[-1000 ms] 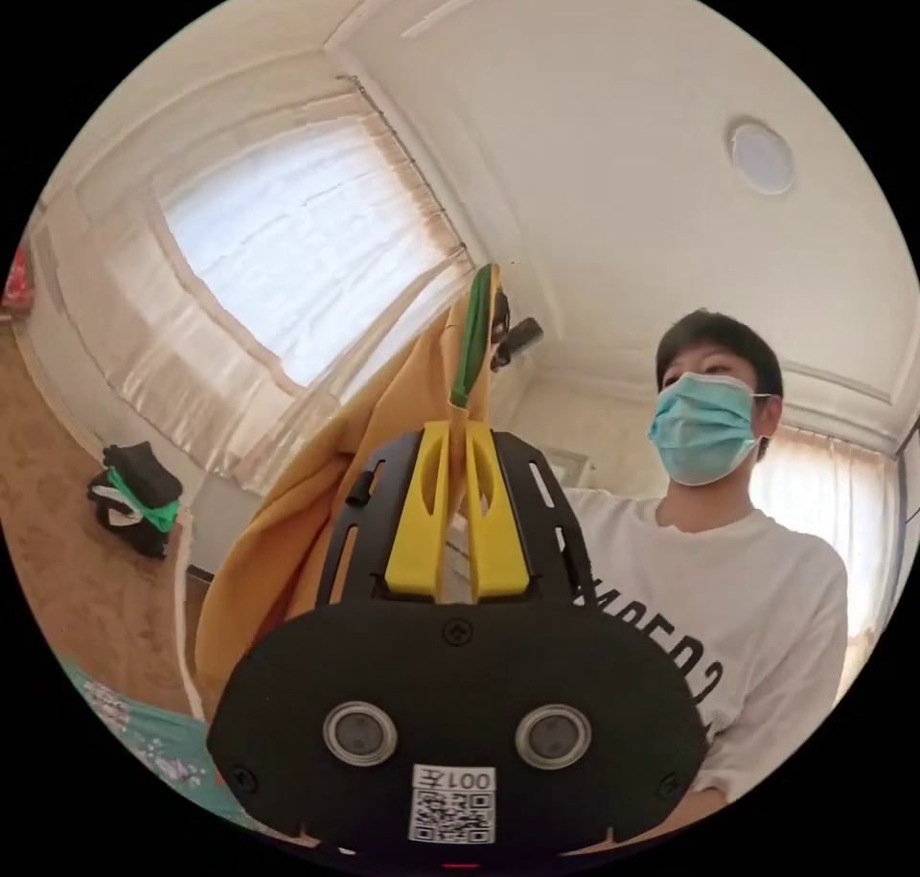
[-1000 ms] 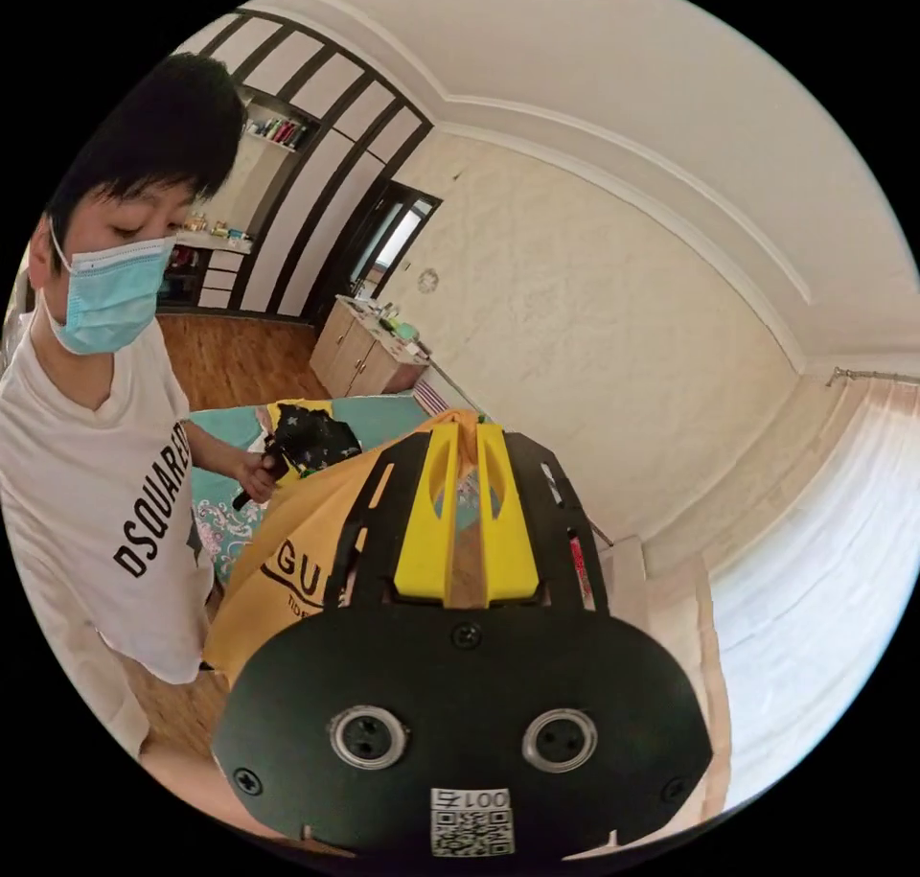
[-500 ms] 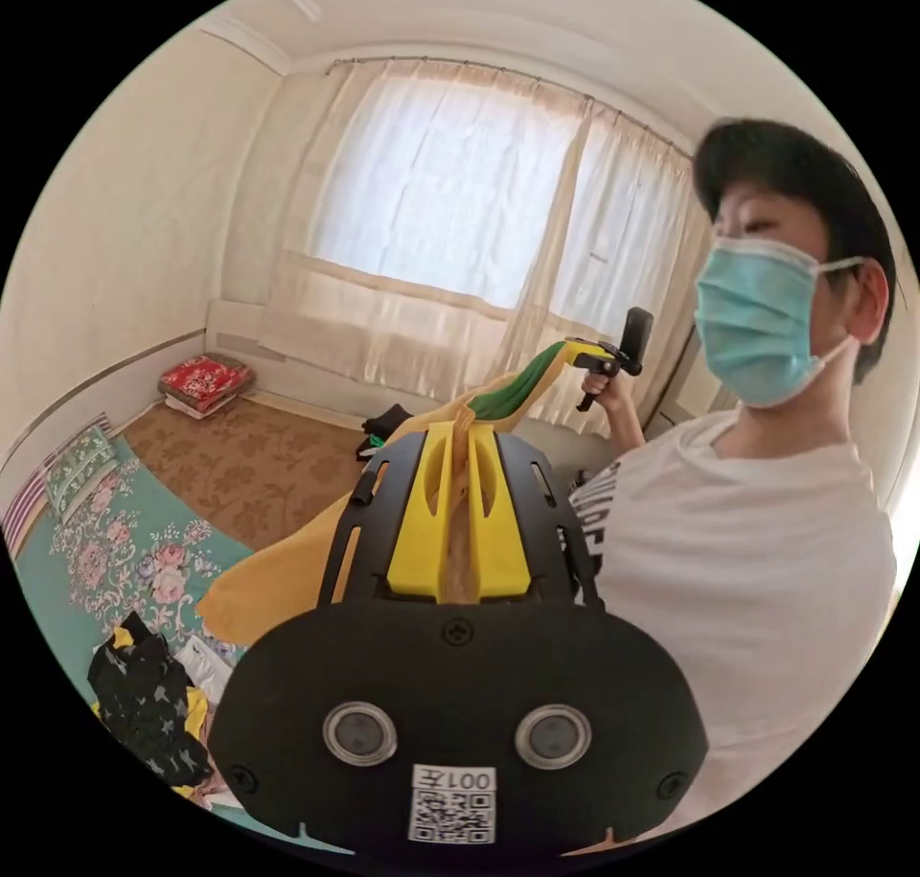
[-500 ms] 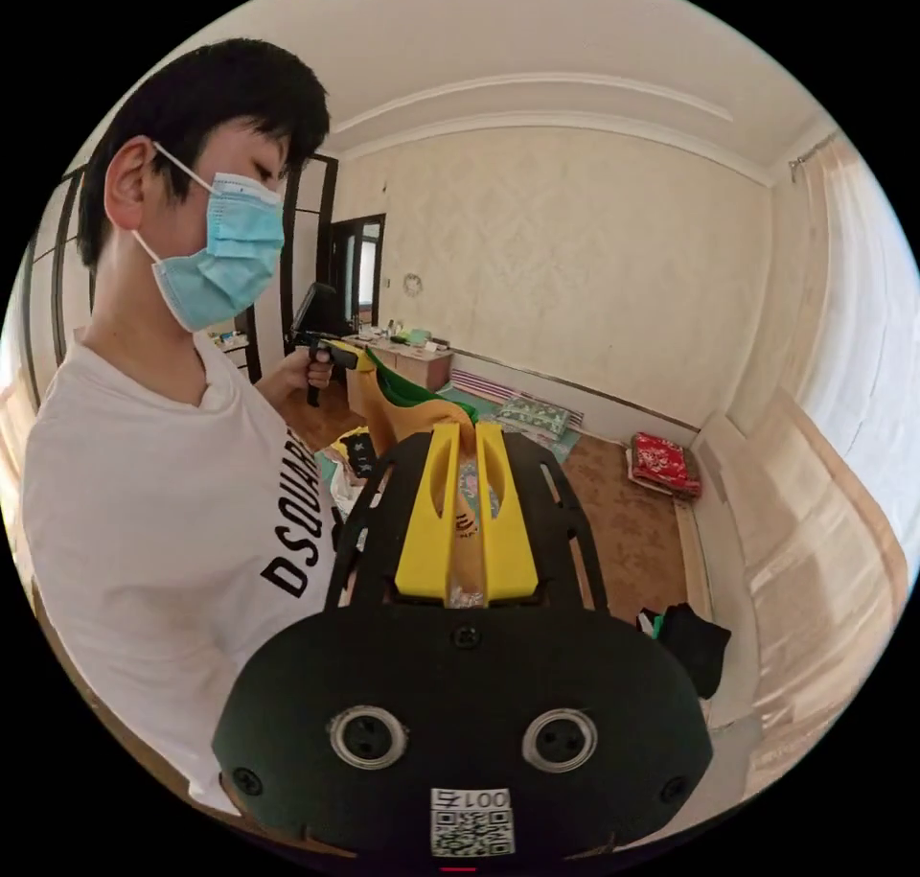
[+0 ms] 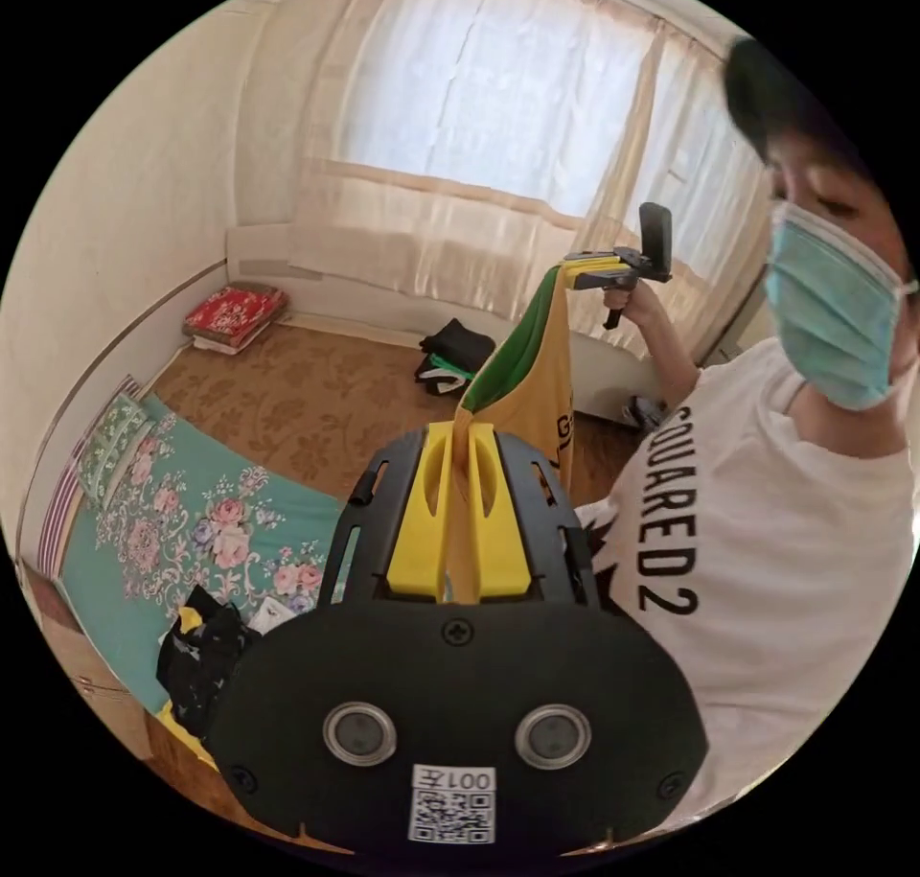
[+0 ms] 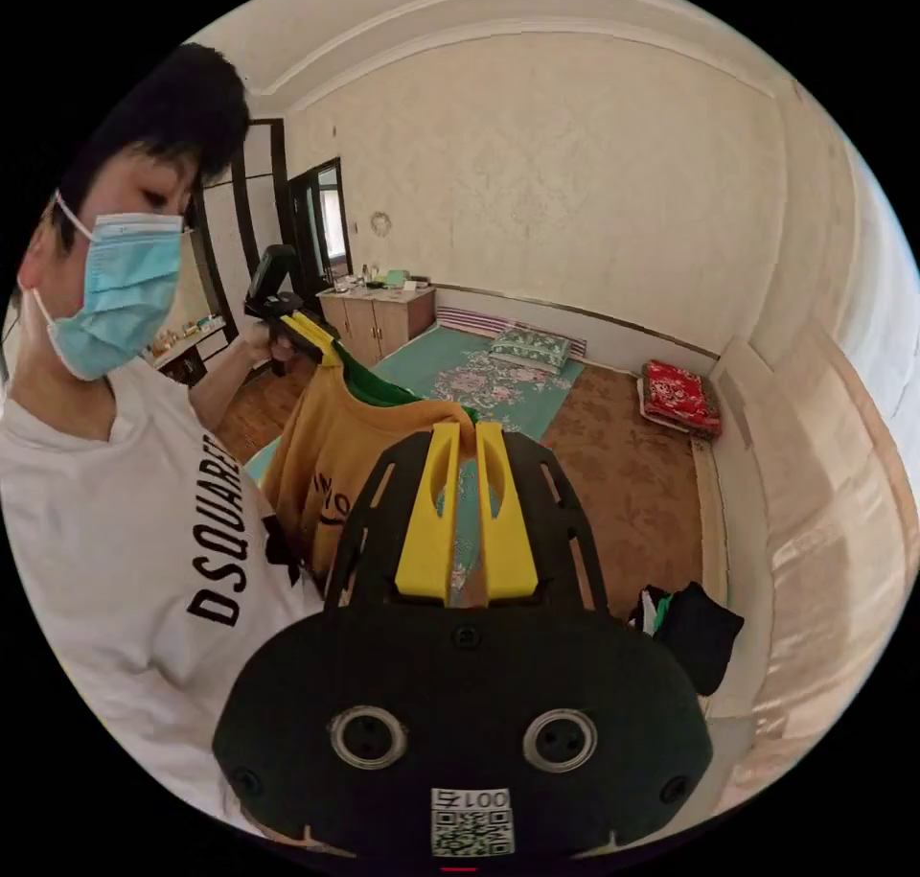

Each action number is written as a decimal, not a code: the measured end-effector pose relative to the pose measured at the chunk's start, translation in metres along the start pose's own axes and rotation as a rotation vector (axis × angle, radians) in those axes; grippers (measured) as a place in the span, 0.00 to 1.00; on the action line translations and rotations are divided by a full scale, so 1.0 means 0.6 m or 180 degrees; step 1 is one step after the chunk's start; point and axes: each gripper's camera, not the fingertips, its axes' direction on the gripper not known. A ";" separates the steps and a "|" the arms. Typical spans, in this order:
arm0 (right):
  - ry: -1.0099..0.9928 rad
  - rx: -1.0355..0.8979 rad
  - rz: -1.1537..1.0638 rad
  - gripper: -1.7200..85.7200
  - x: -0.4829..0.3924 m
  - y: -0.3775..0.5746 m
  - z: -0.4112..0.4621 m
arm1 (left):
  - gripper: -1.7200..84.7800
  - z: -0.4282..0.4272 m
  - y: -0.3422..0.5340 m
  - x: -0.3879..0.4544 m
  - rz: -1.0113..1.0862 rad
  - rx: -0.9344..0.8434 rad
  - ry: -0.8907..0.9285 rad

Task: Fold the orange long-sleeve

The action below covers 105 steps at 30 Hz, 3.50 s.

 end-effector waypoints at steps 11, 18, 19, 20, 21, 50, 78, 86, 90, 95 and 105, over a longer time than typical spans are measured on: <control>-0.0568 -0.1697 0.0663 0.07 0.636 -0.165 0.751 | 0.06 0.489 0.061 -0.639 -0.2503 -0.0937 -0.0910; -0.1679 -0.2665 0.1168 0.14 0.721 -0.013 0.968 | 0.09 0.698 0.343 -0.634 -0.3712 -0.1671 -0.0388; -0.1652 -0.2734 0.1158 0.14 0.717 -0.006 0.978 | 0.10 0.728 0.375 -0.626 -0.3902 -0.1667 -0.0276; -0.1566 -0.2837 0.1143 0.16 0.708 0.005 0.994 | 0.11 0.754 0.397 -0.615 -0.4044 -0.1629 -0.0223; -0.1507 -0.2911 0.1163 0.17 0.700 0.012 1.004 | 0.12 0.766 0.407 -0.610 -0.4107 -0.1610 -0.0214; -0.1972 -0.1096 0.1923 0.03 0.796 -0.273 0.970 | 0.18 0.790 0.499 -0.613 -0.2814 -0.1138 -0.1115; -0.1242 -0.1012 0.1984 0.19 0.720 -0.094 1.012 | 0.01 0.483 0.622 -0.520 -0.3007 0.0588 0.0348; -0.1329 -0.0245 0.2773 0.19 0.711 -0.098 1.034 | 0.01 0.386 0.590 -0.452 -0.2666 0.0659 0.0393; -0.1547 0.0128 0.3145 0.18 0.722 -0.087 1.040 | 0.01 0.335 0.577 -0.419 -0.2563 0.0599 0.0094; -0.1611 0.0124 0.2857 0.16 0.703 -0.086 0.996 | 0.01 0.264 0.577 -0.395 -0.2537 0.0689 -0.0101; -0.0817 -0.0785 0.2054 0.17 0.569 -0.025 0.958 | 0.01 0.183 0.567 -0.332 -0.2423 0.0997 -0.0174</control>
